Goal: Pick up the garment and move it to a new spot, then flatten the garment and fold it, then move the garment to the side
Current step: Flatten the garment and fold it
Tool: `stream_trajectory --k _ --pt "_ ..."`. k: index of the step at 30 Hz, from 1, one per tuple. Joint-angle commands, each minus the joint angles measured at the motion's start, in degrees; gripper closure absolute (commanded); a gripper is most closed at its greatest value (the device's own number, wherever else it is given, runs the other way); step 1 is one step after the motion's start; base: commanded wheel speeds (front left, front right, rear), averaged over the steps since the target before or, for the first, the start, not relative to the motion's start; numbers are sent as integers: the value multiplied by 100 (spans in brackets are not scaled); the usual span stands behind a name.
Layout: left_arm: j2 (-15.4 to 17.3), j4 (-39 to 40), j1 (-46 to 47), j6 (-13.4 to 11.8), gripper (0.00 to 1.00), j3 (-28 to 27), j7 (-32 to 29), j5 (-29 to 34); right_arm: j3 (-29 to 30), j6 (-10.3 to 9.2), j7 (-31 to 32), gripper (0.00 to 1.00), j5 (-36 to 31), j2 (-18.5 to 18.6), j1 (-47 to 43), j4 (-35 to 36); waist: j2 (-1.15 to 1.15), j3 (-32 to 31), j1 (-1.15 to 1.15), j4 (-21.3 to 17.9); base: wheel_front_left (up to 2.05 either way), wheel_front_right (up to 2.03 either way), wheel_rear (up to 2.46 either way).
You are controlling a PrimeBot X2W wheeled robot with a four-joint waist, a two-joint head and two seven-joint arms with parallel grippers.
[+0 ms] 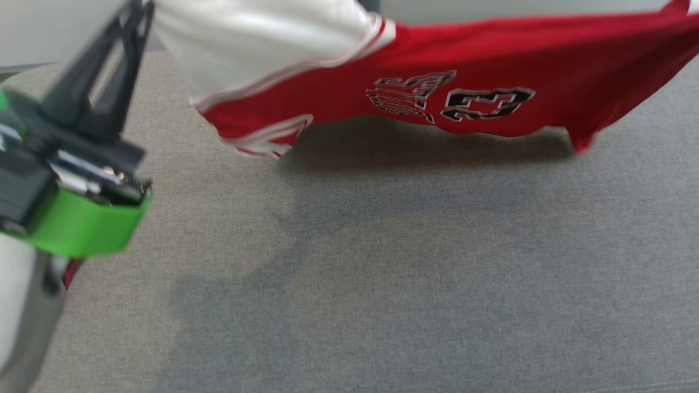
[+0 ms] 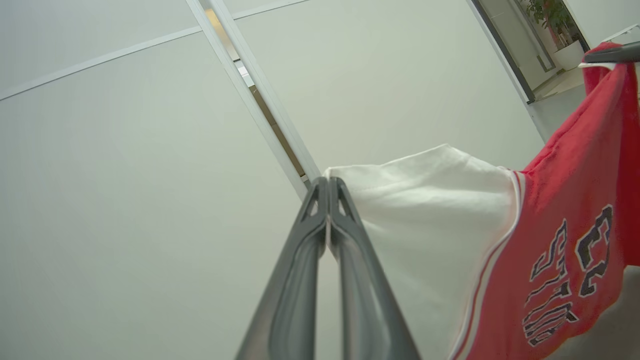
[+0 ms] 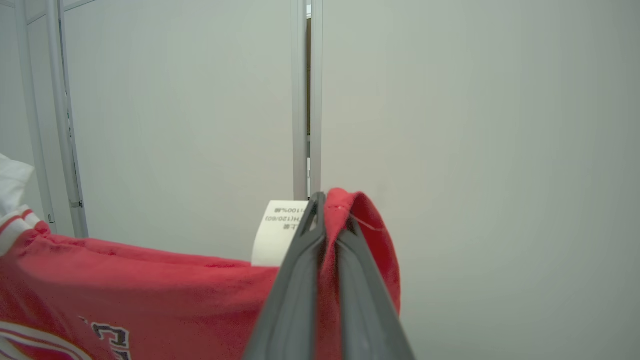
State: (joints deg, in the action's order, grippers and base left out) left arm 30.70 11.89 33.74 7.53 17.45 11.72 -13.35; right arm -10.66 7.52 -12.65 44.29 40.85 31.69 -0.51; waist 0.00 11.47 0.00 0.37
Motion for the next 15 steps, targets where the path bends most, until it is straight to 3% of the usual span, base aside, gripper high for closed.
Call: stream_trajectory --k 1,7,15 --pt "77 -23 407 -15 100 49 -42 45 -31 -6 68 100 -24 72 260 57 0 121 0 -12 0 0 0" --pt "317 -340 2112 -15 100 347 -170 -7 -27 -6 460 100 -74 190 1423 -40 0 453 0 -46 0 0 0" --pt "507 -1723 4256 -15 100 1307 -19 26 -442 -5 1065 100 -63 -143 3188 -935 0 1385 0 -25 0 0 0"
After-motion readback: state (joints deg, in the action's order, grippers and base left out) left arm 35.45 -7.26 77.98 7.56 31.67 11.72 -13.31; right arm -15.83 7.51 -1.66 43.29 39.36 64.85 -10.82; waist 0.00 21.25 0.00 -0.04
